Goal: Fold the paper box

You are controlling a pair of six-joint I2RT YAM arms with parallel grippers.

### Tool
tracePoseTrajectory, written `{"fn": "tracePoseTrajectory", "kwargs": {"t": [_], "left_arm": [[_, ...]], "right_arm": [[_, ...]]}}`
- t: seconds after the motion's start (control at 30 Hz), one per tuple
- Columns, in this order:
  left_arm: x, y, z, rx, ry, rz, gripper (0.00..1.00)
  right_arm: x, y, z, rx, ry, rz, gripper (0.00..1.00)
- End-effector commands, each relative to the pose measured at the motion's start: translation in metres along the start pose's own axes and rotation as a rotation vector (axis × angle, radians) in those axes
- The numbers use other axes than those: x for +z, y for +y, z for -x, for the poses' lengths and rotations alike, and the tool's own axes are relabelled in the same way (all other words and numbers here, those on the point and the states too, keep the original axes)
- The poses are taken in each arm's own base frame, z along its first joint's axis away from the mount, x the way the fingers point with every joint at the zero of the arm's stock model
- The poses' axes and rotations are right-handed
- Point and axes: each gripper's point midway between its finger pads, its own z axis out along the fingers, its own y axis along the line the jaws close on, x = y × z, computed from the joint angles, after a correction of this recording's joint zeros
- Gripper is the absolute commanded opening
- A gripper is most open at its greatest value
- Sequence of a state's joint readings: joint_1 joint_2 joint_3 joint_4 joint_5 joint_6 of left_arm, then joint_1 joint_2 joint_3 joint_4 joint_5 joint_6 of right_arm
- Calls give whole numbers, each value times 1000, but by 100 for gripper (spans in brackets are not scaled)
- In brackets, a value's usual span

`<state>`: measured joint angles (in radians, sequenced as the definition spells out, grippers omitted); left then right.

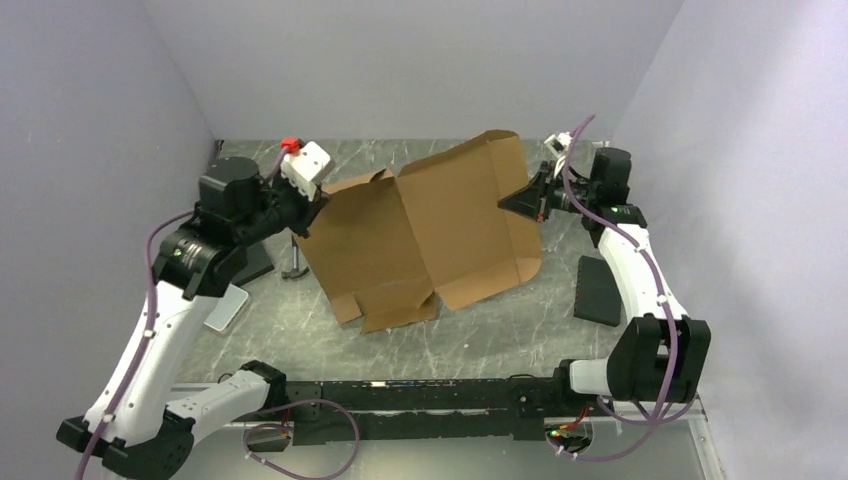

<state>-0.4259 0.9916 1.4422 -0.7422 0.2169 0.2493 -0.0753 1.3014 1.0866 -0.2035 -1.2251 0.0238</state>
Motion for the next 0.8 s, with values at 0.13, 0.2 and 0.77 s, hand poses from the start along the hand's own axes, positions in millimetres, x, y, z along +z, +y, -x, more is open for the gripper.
{"fn": "tracePoseTrajectory", "kwargs": {"t": [0.13,0.2,0.77], "left_arm": [[33,-20,-35,-172,88,-77,0],[38,-14,-41,-175,102,-39,0],[57,-1,-38,-195,99,0,0]], "right_arm": [[13,-20,-1,-146,27,-139,0],[11,-26,-1,-161,32,-173,0],[27,34,-10,-234,46,125,0]]}}
